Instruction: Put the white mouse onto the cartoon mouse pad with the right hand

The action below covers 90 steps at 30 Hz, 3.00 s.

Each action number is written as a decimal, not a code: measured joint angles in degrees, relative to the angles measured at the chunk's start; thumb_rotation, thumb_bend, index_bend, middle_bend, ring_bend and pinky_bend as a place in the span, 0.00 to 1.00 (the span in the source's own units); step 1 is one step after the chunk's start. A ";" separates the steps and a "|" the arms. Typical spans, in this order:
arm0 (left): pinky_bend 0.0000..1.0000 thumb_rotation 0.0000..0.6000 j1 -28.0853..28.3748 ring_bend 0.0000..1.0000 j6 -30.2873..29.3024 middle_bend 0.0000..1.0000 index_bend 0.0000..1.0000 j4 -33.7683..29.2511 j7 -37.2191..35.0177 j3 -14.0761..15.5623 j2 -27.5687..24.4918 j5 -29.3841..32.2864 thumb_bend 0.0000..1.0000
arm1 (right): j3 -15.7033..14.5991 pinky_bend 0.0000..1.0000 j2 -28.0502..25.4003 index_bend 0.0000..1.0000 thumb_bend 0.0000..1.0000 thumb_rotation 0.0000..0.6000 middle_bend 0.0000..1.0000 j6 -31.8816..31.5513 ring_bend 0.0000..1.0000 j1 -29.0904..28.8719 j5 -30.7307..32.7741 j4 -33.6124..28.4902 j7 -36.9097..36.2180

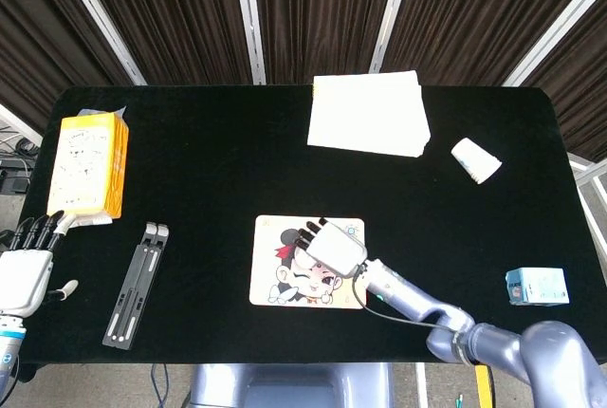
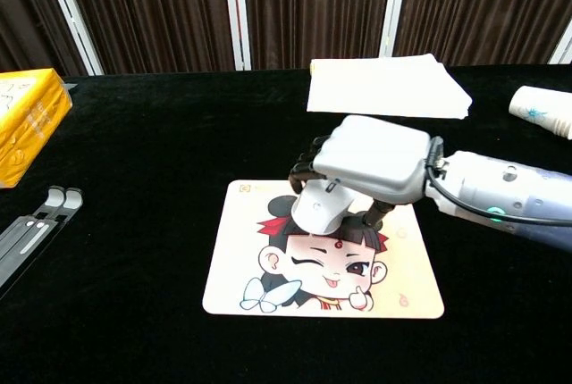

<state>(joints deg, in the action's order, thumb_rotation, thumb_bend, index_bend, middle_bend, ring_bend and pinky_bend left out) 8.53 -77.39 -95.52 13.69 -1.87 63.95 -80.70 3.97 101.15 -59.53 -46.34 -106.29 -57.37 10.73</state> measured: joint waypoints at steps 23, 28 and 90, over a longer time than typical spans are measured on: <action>0.00 1.00 0.19 0.00 0.20 0.00 0.00 -0.60 -0.10 0.11 -0.13 0.66 0.18 | -10.85 0.48 7.39 0.67 0.30 1.00 0.55 -11.08 0.35 -4.88 -10.10 17.46 -14.97; 0.00 1.00 0.28 0.00 0.45 0.00 0.00 -0.71 -0.04 0.16 -0.18 0.88 0.18 | -11.77 0.46 8.03 0.67 0.29 1.00 0.55 -11.41 0.35 -5.37 -10.18 20.08 -15.10; 0.00 1.00 0.24 0.00 -1.03 0.00 0.00 -0.14 -0.10 0.87 0.20 -0.81 0.18 | -6.13 0.00 -26.85 0.10 0.08 1.00 0.00 -21.63 0.00 26.76 28.61 -37.86 14.09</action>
<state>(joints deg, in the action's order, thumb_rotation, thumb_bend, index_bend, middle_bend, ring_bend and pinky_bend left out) 8.77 -78.42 -95.66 13.59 -1.01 64.14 -81.51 -2.16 74.30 -81.16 -19.58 -77.68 -95.23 24.82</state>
